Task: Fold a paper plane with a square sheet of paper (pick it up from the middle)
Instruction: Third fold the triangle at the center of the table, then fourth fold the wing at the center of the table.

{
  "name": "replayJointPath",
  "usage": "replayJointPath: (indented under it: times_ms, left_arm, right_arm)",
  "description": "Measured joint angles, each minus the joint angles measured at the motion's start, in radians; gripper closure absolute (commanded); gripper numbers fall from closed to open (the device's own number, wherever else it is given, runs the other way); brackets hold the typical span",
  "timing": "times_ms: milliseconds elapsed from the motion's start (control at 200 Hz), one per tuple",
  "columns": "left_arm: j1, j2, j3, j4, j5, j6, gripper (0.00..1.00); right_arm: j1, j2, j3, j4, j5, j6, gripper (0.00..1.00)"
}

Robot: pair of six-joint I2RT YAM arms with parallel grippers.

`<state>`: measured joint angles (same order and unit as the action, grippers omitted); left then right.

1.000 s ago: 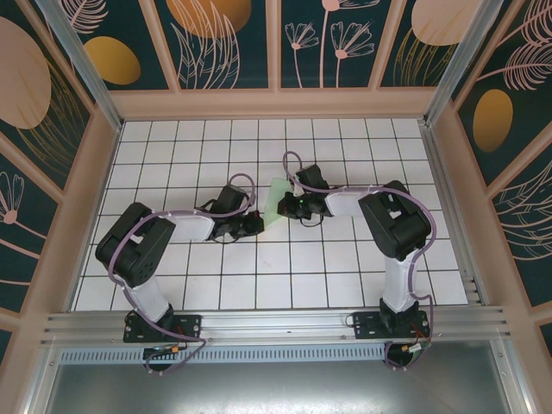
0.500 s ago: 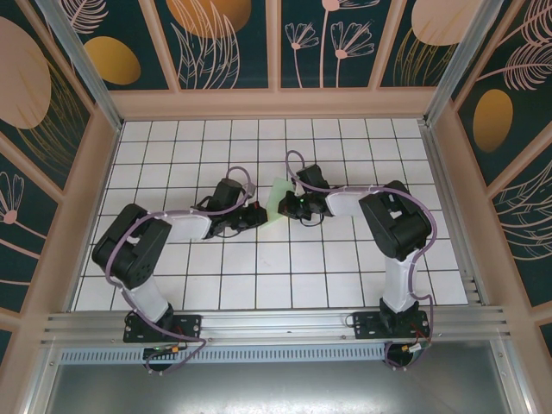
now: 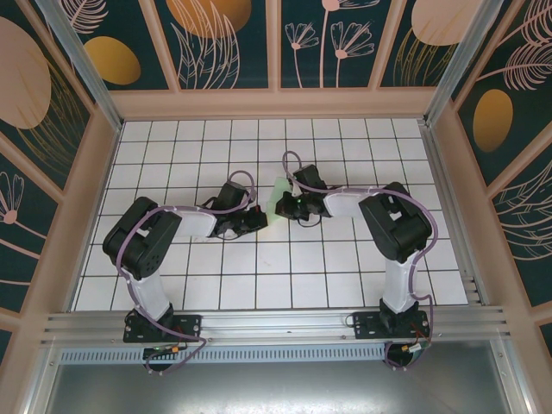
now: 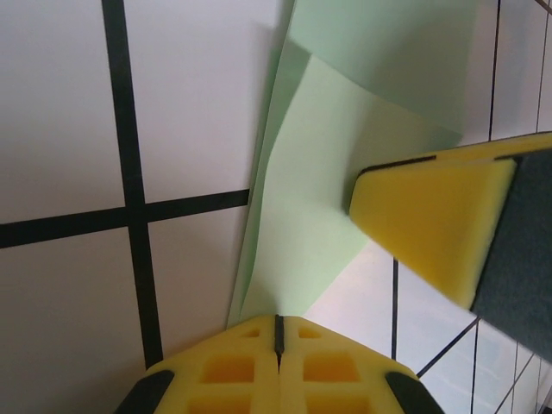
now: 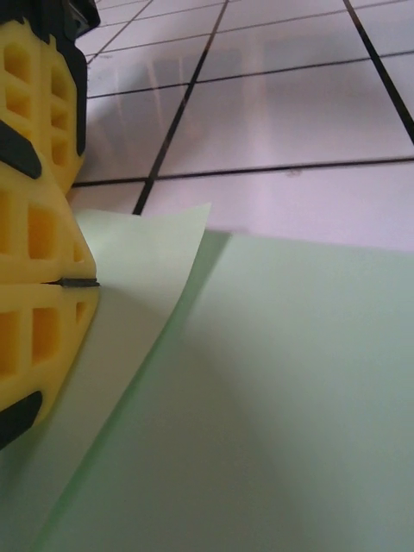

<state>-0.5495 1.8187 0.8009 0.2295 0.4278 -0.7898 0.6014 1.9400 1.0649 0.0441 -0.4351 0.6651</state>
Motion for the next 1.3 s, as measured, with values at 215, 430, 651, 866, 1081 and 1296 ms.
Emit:
replayJointPath:
  times_ms: [215,430,651,866,1081,1296]
  left_arm:
    - [0.000,0.000,0.006,-0.010,-0.017,0.000,1.00]
    - [-0.001,0.000,0.011,-0.024,-0.025,-0.001,1.00]
    - [-0.002,0.002,0.012,-0.023,-0.032,-0.001,1.00]
    - [-0.002,0.002,0.017,-0.026,-0.028,0.000,1.00]
    - [-0.002,0.002,0.083,-0.066,-0.008,0.019,0.77]
    - [-0.002,-0.046,0.169,-0.085,-0.032,0.042,0.58]
  right_arm:
    - [0.027,0.001,0.016,0.000,0.000,0.000,0.98]
    - [0.017,0.010,0.011,-0.024,0.017,-0.011,0.98]
    - [-0.079,-0.015,-0.045,-0.006,-0.008,-0.050,0.98]
    - [-0.196,-0.069,-0.076,-0.035,0.071,-0.082,0.98]
    - [-0.202,-0.214,-0.116,-0.047,0.140,-0.044,0.84]
    - [-0.200,-0.308,-0.158,0.018,0.133,0.061,0.56]
